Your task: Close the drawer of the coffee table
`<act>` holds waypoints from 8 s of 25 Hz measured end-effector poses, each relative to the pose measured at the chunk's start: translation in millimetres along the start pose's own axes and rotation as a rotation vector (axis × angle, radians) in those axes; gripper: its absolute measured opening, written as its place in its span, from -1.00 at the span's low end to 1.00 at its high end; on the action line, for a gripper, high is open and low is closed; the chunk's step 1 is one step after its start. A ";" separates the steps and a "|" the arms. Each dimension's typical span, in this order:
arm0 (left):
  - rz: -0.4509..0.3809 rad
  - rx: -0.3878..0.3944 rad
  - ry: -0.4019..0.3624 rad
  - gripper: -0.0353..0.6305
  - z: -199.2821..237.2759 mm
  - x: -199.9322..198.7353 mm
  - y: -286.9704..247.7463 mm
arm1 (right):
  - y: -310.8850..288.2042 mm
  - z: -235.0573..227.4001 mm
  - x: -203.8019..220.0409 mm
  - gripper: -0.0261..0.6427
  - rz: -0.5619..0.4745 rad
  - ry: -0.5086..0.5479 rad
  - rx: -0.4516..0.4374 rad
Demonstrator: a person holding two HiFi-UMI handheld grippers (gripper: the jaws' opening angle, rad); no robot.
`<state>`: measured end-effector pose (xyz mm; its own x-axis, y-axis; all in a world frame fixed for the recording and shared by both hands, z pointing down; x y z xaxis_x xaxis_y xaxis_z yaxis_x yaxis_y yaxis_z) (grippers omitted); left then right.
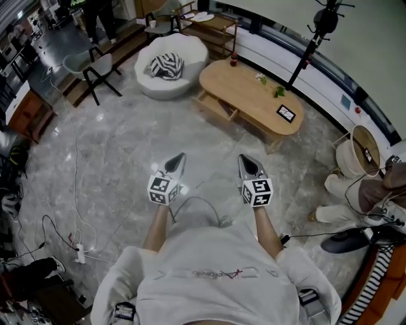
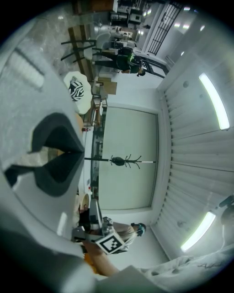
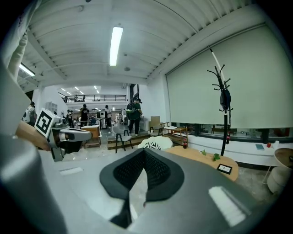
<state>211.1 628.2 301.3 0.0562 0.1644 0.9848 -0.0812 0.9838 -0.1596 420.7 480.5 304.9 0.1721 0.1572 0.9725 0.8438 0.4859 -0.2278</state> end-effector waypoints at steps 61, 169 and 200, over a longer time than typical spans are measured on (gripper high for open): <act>0.071 0.010 0.020 -0.89 155.3 -49.9 -256.4 | -237.4 -160.8 -30.2 -0.91 0.061 -0.074 -0.013; 0.113 0.140 0.142 -0.89 668.5 -85.0 -623.1 | -835.3 -235.6 -168.8 -0.91 0.148 -0.012 0.059; 0.221 0.586 -0.073 -0.89 409.7 -104.3 -682.8 | -557.0 -325.9 -96.7 -0.91 0.058 -0.250 0.487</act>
<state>-147.0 -89.8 335.7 -0.0909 0.3338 0.9383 -0.6162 0.7213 -0.3163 99.7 -85.6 353.7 0.0349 0.3664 0.9298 0.4939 0.8025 -0.3347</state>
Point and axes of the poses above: the fingertips, and each gripper's own axes: y backward along the fingers, z to its left, x out of its underside, the point moved 5 cm from there along y, backward along the fingers, and after that the axes turned 5 degrees about x, right-handed, at the moved point
